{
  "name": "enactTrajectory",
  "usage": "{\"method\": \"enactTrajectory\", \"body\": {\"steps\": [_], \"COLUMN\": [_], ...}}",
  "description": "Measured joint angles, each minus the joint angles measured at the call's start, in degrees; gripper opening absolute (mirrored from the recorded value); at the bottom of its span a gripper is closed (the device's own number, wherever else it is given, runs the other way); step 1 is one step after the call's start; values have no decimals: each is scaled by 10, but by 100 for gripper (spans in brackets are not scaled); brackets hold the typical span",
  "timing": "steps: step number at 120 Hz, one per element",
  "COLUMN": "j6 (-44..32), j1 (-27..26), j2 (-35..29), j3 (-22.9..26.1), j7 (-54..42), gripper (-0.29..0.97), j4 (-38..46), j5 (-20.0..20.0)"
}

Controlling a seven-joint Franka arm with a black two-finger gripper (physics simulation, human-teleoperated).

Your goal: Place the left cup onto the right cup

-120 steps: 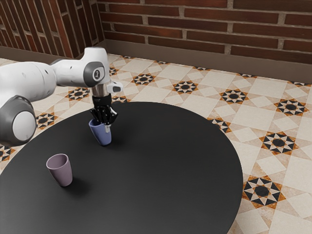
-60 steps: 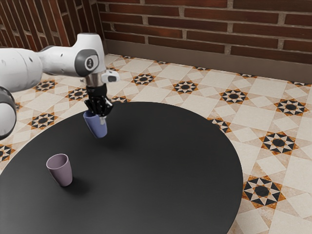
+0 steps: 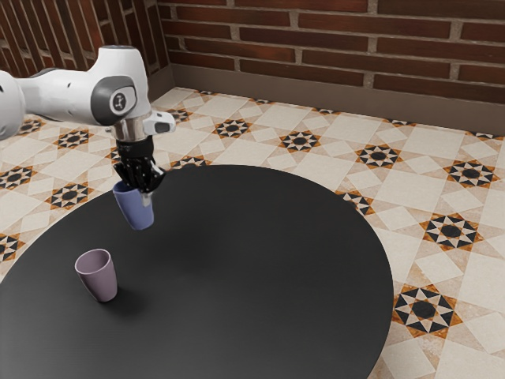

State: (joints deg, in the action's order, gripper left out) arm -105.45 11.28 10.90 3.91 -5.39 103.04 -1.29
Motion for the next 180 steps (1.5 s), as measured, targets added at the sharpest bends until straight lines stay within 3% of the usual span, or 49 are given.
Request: {"method": "enactTrajectory", "body": {"steps": [96,180], "j6": [-22,-3], "j1": [37,51], "j2": [-134,-147], "j3": [-1,-1], "j7": [34,57], "gripper": [-10,-10], "j4": [149,182], "j5": [-1,-12]}}
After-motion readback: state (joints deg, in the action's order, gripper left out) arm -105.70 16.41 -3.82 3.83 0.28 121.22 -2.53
